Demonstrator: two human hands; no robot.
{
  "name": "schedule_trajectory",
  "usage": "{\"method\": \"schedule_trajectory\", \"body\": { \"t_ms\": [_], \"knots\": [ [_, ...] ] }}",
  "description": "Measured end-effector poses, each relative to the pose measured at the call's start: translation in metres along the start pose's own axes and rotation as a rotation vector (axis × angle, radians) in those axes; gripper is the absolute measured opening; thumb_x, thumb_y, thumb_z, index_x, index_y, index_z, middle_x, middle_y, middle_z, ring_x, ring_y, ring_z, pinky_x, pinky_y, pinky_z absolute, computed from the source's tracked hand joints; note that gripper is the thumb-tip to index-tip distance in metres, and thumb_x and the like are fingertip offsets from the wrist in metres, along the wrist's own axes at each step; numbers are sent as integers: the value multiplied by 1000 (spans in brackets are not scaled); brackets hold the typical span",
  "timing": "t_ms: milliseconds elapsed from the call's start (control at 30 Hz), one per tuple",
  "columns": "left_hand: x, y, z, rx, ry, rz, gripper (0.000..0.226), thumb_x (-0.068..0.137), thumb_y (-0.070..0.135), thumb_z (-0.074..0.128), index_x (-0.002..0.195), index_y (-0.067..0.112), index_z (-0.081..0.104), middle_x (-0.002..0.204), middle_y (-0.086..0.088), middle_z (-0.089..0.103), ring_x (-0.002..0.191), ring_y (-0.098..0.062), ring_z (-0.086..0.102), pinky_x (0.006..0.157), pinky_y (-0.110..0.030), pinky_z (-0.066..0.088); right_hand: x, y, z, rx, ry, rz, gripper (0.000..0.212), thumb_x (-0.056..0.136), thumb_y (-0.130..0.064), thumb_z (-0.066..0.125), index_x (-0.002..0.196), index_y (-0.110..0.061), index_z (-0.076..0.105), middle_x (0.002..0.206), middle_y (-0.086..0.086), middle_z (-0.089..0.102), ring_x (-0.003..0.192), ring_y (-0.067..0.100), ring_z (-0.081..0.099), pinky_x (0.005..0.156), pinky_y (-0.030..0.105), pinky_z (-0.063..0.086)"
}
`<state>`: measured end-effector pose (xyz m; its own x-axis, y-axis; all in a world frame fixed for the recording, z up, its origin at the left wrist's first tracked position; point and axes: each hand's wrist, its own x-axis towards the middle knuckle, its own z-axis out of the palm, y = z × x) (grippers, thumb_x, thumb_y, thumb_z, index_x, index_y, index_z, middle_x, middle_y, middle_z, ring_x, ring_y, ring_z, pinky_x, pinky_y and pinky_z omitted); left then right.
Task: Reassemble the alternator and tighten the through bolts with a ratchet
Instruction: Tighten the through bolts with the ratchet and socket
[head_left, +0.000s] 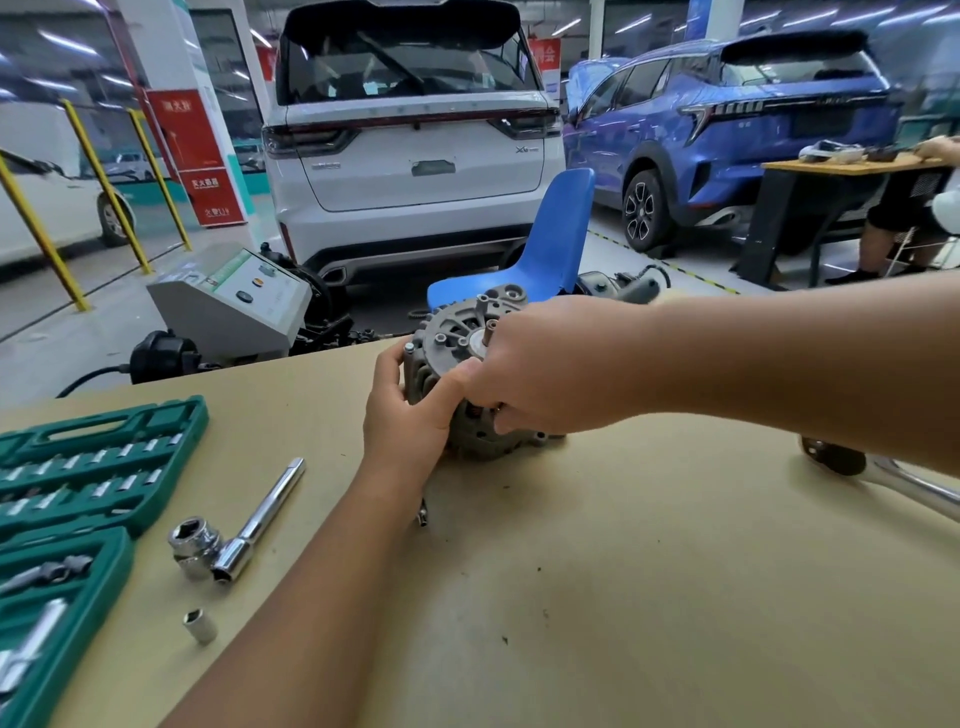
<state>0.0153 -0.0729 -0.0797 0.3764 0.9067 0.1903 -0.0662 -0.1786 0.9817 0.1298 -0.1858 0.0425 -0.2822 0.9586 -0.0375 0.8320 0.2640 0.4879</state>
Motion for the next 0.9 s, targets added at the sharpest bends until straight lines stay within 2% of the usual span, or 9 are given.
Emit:
{"method": "schedule_trajectory", "body": {
  "t_ms": [133, 233, 300, 400, 533, 633, 700, 767, 900],
  "knots": [
    [1, 0, 0, 17, 13, 2, 69, 60, 65, 80, 123, 56, 53, 120, -2, 69, 109, -25, 71, 91, -54, 61, 11, -4, -2, 90, 1, 132, 35, 100, -35, 58, 69, -20, 51, 63, -8, 43, 55, 10, 42, 43, 23, 24],
    [0, 1, 1, 7, 26, -5, 67, 54, 70, 81, 115, 61, 53, 118, 0, 70, 107, -23, 71, 90, -52, 62, 16, -1, 4, 392, 35, 320, 19, 94, -26, 66, 79, -16, 59, 67, -7, 49, 65, 18, 49, 49, 18, 32],
    [0, 1, 0, 8, 27, -12, 73, 53, 72, 82, 119, 58, 53, 118, 0, 70, 107, -23, 72, 89, -51, 62, 15, -2, 8, 417, 41, 363, 16, 95, -27, 66, 84, -17, 60, 69, -7, 48, 67, 17, 49, 49, 16, 31],
    [3, 1, -3, 23, 3, -4, 61, 54, 68, 82, 108, 64, 53, 112, -2, 70, 103, -23, 73, 85, -53, 63, 10, -4, 4, 228, -17, 225, 29, 101, -36, 56, 76, -22, 50, 68, -9, 43, 57, 7, 41, 45, 21, 25],
    [6, 0, -13, 37, -76, -2, 81, 54, 68, 83, 127, 52, 52, 120, 0, 70, 107, -20, 73, 87, -50, 63, -5, 7, -6, 45, 50, 3, 17, 99, -42, 56, 91, -28, 63, 66, -11, 49, 58, 1, 41, 47, 25, 27],
    [2, -1, -16, 130, -182, 94, 105, 51, 63, 92, 141, 52, 39, 133, 17, 61, 116, -1, 65, 88, -24, 59, -19, 19, -5, 416, 245, 225, 17, 92, -43, 68, 80, -31, 68, 65, -16, 55, 66, -1, 52, 56, 28, 44],
    [3, -4, -15, 164, -219, 131, 121, 49, 56, 97, 148, 53, 28, 141, 22, 54, 125, 3, 58, 103, -29, 53, -29, 32, 2, 584, 409, 406, 16, 87, -41, 76, 77, -30, 71, 73, -16, 62, 71, 1, 58, 66, 30, 53],
    [6, -4, -12, 135, -236, 124, 127, 47, 48, 98, 150, 53, 23, 144, 20, 51, 129, 0, 56, 111, -37, 49, -38, 44, 11, 705, 533, 582, 17, 83, -40, 81, 74, -28, 71, 75, -11, 64, 71, 4, 58, 63, 28, 48],
    [6, -1, -6, 136, -200, 122, 124, 44, 41, 95, 146, 51, 26, 139, 17, 54, 123, 0, 60, 107, -37, 53, -51, 50, 35, 1153, 652, 848, 19, 84, -31, 83, 78, -16, 72, 63, 0, 54, 50, 15, 43, 49, 28, 37]
  ]
}}
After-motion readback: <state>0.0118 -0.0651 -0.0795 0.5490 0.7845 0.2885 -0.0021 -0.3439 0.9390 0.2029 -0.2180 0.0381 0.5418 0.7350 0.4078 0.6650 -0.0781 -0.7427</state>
